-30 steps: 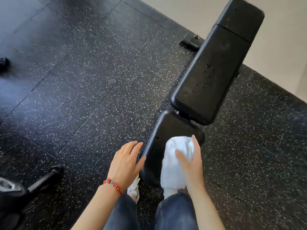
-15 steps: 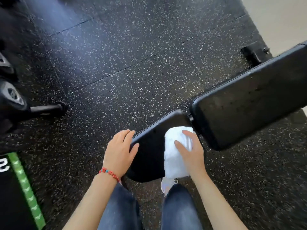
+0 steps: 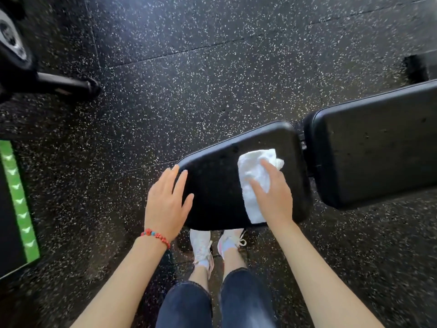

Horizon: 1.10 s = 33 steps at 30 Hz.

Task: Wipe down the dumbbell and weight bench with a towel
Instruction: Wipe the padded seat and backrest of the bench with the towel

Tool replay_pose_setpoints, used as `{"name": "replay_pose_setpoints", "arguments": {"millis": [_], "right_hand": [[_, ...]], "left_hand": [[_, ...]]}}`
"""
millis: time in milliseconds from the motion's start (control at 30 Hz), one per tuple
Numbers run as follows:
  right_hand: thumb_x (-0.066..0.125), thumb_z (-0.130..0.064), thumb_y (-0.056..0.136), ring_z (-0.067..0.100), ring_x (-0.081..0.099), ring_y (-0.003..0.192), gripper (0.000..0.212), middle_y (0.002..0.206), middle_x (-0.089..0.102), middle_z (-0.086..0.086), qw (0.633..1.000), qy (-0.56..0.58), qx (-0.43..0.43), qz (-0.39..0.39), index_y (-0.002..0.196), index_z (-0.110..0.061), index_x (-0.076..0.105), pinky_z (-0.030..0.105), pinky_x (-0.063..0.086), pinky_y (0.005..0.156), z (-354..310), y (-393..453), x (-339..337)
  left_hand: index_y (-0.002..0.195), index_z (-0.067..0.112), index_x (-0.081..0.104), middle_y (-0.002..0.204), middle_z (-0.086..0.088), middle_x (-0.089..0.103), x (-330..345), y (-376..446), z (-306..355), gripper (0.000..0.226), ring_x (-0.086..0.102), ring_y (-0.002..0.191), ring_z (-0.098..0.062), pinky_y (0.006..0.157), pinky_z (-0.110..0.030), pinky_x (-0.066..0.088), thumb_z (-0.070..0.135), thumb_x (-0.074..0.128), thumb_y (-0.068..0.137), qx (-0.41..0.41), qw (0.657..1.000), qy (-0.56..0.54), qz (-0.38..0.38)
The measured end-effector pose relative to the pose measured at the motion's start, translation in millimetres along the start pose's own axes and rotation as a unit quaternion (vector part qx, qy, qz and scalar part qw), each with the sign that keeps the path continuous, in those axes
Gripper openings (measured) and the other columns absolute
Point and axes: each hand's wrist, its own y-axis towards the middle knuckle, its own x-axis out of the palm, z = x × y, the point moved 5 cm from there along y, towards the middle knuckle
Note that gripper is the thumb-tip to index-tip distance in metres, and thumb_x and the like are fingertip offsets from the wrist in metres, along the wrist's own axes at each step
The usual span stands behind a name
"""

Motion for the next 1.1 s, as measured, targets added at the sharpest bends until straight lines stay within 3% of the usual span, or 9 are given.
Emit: {"name": "replay_pose_setpoints", "arguments": {"millis": [100, 200, 300, 433, 633, 867, 1000, 1100], "right_hand": [[0.065, -0.034, 0.085, 0.027, 0.051, 0.061, 0.053, 0.092, 0.049, 0.015, 0.972, -0.197, -0.074, 0.109, 0.133, -0.022, 0.047, 0.031, 0.046, 0.048, 5, -8, 4], [0.066, -0.031, 0.083, 0.023, 0.045, 0.05, 0.051, 0.075, 0.048, 0.016, 0.921, -0.301, -0.137, 0.204, 0.127, -0.008, 0.053, 0.026, 0.043, 0.035, 1, -15, 15], [0.057, -0.031, 0.087, 0.022, 0.049, 0.05, 0.048, 0.076, 0.053, 0.018, 0.896, -0.345, -0.15, 0.235, 0.127, -0.004, 0.053, 0.025, 0.043, 0.035, 2, -12, 24], [0.059, -0.033, 0.085, 0.022, 0.054, 0.049, 0.044, 0.078, 0.06, 0.018, 0.869, -0.354, -0.167, 0.302, 0.118, -0.004, 0.06, 0.023, 0.042, 0.033, -23, 25, 29], [0.051, -0.035, 0.088, 0.018, 0.055, 0.049, 0.039, 0.076, 0.063, 0.013, 0.839, -0.377, -0.178, 0.35, 0.112, -0.009, 0.066, 0.023, 0.043, 0.037, -32, 28, 40], [0.05, -0.034, 0.09, 0.016, 0.049, 0.047, 0.04, 0.072, 0.057, 0.012, 0.849, -0.384, -0.241, 0.272, 0.115, -0.005, 0.061, 0.023, 0.041, 0.037, -8, -50, 78], [0.046, -0.035, 0.091, 0.017, 0.056, 0.05, 0.04, 0.078, 0.065, 0.015, 0.823, -0.396, -0.265, 0.31, 0.109, -0.007, 0.067, 0.024, 0.042, 0.037, -38, -16, 82], [0.047, -0.037, 0.088, 0.016, 0.059, 0.051, 0.039, 0.077, 0.066, 0.011, 0.826, -0.376, -0.246, 0.34, 0.106, -0.01, 0.069, 0.025, 0.043, 0.038, -71, 17, 90]], "left_hand": [[0.127, -0.004, 0.051, 0.135, -0.025, 0.047, 24, -7, -9, 0.05, 0.048, 0.121, -0.043, 0.092, -0.056, 0.045, 0.015, 0.065, 0.083, 0.003, 1.0, 0.011, 0.009], [0.132, 0.0, 0.047, 0.14, -0.021, 0.043, 45, -14, -17, 0.054, 0.044, 0.127, -0.039, 0.095, -0.057, 0.041, 0.017, 0.066, 0.084, -0.008, 1.0, 0.013, 0.012], [0.136, 0.002, 0.043, 0.145, -0.019, 0.038, 60, -18, -21, 0.055, 0.038, 0.132, -0.036, 0.098, -0.057, 0.038, 0.022, 0.059, 0.088, -0.009, 1.0, 0.003, 0.014], [0.138, 0.003, 0.04, 0.147, -0.018, 0.035, 66, -19, -23, 0.055, 0.033, 0.135, -0.033, 0.102, -0.055, 0.033, 0.03, 0.037, 0.09, -0.01, 1.0, -0.011, 0.025], [0.138, 0.002, 0.04, 0.146, -0.018, 0.035, 64, -20, -23, 0.056, 0.032, 0.135, -0.034, 0.104, -0.056, 0.032, 0.03, 0.036, 0.09, -0.001, 0.999, -0.024, 0.039], [0.136, -0.001, 0.041, 0.145, -0.019, 0.036, 62, -32, -33, 0.055, 0.035, 0.134, -0.035, 0.102, -0.057, 0.035, 0.03, 0.036, 0.09, -0.014, 0.999, -0.026, 0.042], [0.137, 0.0, 0.04, 0.146, -0.019, 0.035, 67, -36, -35, 0.055, 0.033, 0.134, -0.034, 0.101, -0.058, 0.036, 0.029, 0.038, 0.091, -0.012, 0.998, -0.032, 0.046], [0.138, 0.001, 0.039, 0.147, -0.018, 0.034, 69, -35, -37, 0.055, 0.032, 0.135, -0.033, 0.101, -0.057, 0.036, 0.029, 0.039, 0.091, -0.01, 0.998, -0.029, 0.055]]}}
